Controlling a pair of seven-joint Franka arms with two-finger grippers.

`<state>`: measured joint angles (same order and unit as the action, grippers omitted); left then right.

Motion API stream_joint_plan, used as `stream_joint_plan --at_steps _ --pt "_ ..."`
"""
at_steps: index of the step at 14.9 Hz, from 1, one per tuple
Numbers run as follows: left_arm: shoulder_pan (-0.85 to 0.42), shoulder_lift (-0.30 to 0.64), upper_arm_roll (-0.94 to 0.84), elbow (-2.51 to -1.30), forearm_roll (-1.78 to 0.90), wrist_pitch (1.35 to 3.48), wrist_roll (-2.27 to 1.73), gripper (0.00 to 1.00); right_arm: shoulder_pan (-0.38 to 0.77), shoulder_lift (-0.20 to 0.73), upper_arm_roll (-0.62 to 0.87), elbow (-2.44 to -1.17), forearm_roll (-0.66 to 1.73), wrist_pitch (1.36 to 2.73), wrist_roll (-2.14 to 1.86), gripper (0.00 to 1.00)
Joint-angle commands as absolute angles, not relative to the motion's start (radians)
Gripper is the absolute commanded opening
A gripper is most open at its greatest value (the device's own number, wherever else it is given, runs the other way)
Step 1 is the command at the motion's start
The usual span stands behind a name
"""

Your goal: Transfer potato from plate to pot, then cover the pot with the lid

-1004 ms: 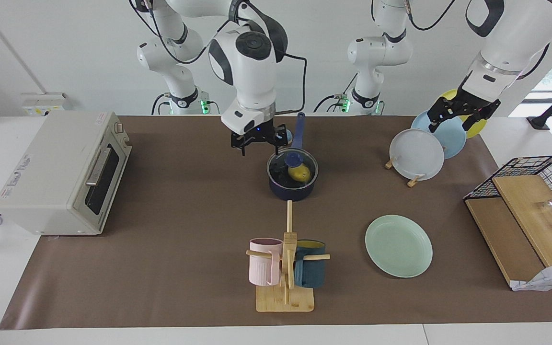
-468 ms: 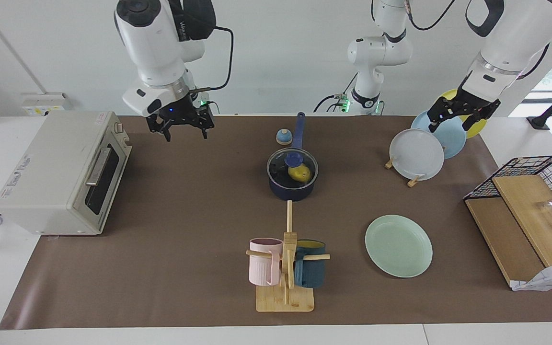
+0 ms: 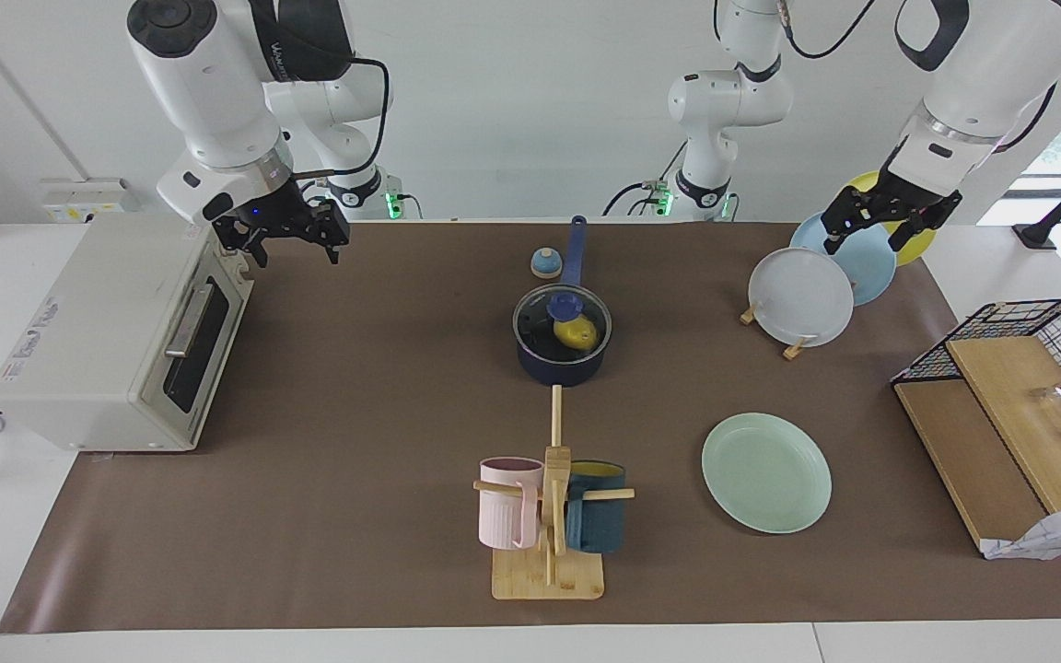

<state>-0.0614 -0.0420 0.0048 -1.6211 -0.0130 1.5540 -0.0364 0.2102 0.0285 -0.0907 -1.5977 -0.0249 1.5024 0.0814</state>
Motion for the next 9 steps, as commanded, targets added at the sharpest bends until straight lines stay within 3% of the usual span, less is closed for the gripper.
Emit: stream_joint_plan --at_steps 1,9 --pt "-0.052 -0.052 -0.002 -1.623 -0.02 1.539 -0.041 1.0 0.195 -0.006 -0.091 -1.64 -0.107 1.509 0.055 1.0" --pt "-0.052 -0.052 -0.002 -1.623 -0.02 1.539 -0.041 1.0 0.111 -0.006 -0.095 -1.637 -0.052 1.537 0.003 1.0"
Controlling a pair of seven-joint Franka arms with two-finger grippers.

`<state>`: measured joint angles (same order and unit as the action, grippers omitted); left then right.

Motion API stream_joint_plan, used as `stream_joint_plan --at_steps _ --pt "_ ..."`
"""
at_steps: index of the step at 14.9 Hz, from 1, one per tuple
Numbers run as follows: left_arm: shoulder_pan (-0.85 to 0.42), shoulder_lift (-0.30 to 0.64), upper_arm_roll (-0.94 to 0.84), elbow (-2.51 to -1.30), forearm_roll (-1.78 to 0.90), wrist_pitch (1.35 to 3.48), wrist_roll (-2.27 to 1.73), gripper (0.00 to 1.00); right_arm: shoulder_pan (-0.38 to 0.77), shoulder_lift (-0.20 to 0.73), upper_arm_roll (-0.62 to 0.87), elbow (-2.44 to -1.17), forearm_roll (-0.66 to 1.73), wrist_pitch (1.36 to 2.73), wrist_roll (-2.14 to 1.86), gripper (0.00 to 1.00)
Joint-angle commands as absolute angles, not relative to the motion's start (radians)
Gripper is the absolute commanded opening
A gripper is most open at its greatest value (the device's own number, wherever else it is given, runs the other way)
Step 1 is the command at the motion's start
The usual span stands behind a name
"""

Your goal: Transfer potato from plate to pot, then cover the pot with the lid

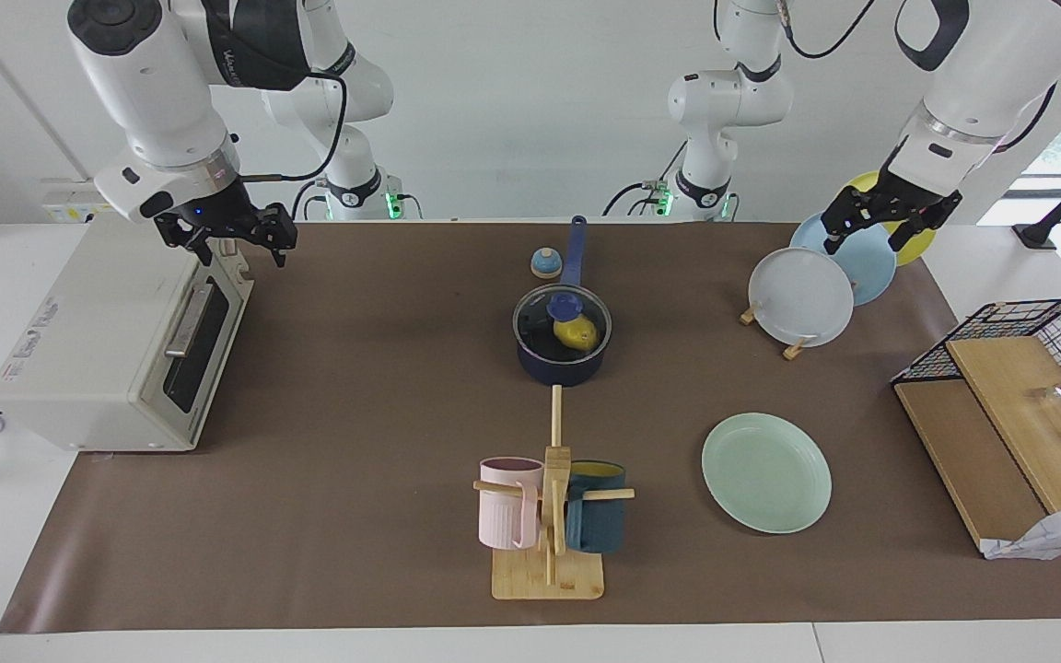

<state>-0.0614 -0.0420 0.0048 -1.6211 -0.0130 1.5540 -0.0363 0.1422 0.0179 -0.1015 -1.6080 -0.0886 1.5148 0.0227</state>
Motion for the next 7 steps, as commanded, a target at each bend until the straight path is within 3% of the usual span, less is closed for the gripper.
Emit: stream_joint_plan --at_steps 1,7 --pt "-0.052 -0.052 -0.002 -1.623 -0.02 1.539 -0.041 1.0 0.095 -0.006 -0.095 -1.635 -0.017 1.537 0.003 1.0" --pt "-0.052 -0.054 -0.002 -1.623 -0.02 1.539 -0.041 1.0 0.092 -0.006 -0.091 -1.631 -0.017 1.545 -0.021 1.0"
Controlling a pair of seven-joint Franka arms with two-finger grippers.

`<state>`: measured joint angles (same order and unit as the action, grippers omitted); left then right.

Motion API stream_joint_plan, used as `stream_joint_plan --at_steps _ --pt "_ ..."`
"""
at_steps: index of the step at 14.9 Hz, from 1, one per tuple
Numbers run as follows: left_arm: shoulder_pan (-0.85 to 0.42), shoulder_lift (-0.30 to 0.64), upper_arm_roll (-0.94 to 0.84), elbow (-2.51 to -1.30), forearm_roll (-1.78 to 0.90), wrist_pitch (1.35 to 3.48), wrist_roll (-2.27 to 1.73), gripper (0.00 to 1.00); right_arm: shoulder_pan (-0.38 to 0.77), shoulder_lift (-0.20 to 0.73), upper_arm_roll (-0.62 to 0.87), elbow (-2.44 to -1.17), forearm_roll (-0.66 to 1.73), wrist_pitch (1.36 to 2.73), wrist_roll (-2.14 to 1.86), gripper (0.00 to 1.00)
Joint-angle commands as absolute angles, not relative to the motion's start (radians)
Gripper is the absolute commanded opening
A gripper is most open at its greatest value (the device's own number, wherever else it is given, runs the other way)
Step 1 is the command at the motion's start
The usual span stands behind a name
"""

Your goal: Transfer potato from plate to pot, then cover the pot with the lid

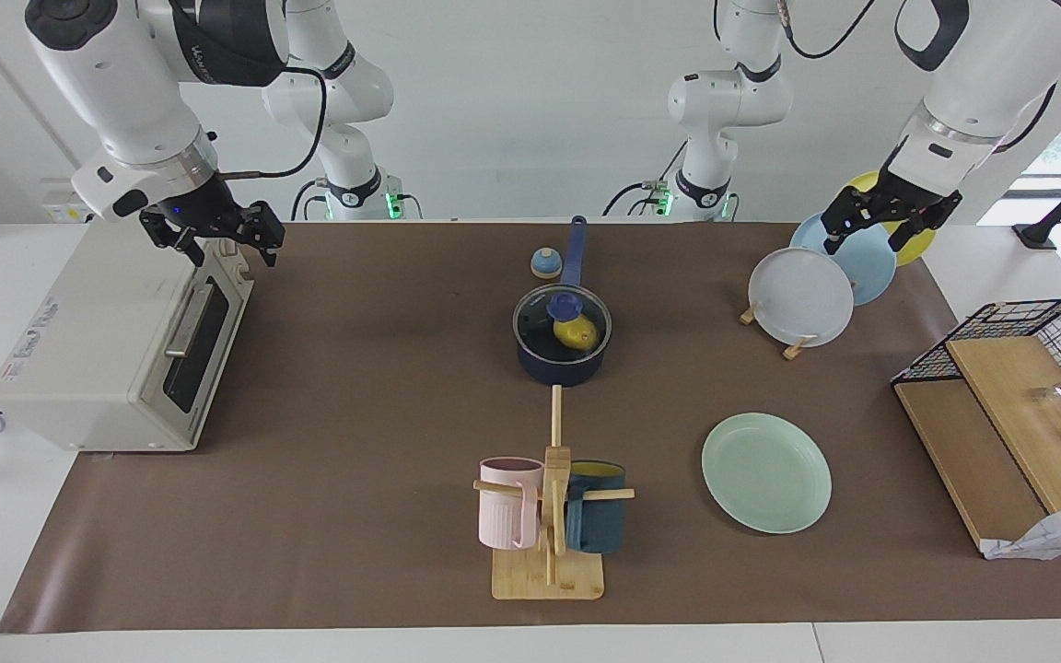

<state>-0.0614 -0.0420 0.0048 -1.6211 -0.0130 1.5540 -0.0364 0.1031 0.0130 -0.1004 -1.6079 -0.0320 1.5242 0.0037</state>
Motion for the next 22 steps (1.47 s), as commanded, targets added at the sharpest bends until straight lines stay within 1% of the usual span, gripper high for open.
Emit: stream_joint_plan --at_steps 1,6,10,22 --pt "-0.052 -0.052 -0.002 -1.623 -0.02 1.539 -0.041 1.0 0.092 -0.008 -0.091 -1.629 -0.012 1.542 -0.023 1.0" --pt "-0.052 -0.052 -0.002 -1.623 -0.02 1.539 -0.041 1.0 0.103 -0.015 -0.083 -1.629 -0.012 1.537 -0.014 1.0" --pt "-0.052 -0.052 -0.002 -1.623 -0.02 1.539 -0.041 1.0 0.103 -0.054 -0.081 -1.629 -0.014 1.509 -0.014 1.0" --pt "-0.052 -0.052 -0.002 -1.623 -0.02 1.539 -0.041 1.0 0.104 -0.057 -0.081 -1.637 -0.015 1.511 -0.012 1.0"
